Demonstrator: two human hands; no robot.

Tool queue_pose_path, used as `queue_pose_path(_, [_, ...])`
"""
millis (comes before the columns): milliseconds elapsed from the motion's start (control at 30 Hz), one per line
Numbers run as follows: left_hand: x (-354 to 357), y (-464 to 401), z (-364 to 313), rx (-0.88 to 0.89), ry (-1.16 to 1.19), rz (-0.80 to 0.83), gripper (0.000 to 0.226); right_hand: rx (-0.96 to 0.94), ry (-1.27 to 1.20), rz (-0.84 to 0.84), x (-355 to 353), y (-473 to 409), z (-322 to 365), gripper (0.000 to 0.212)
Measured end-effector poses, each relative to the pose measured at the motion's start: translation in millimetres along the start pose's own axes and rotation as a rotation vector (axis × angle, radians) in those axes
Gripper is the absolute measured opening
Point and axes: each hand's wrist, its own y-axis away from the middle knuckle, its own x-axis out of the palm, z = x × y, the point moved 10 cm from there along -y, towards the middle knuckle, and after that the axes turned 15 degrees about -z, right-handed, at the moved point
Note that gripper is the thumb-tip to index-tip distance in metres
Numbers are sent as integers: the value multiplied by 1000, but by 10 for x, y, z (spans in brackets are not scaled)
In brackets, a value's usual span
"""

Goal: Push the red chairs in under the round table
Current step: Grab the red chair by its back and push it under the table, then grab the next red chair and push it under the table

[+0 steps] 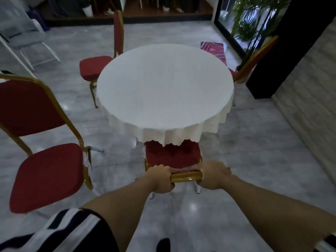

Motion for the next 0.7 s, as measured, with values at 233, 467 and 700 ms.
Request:
queue_pose_path(233, [-99, -26, -71, -159, -204, 345, 101, 44, -106, 227, -43, -38, -117, 85])
queue_pose_path(467, [-1045, -523, -753, -135, -245, 188, 92, 160, -100, 128, -1120, -90, -584, 106])
queue_pose_path(700, [-1861, -1282, -2131, 15, -183, -270, 66, 288, -45, -171, -2305, 216, -1585, 90])
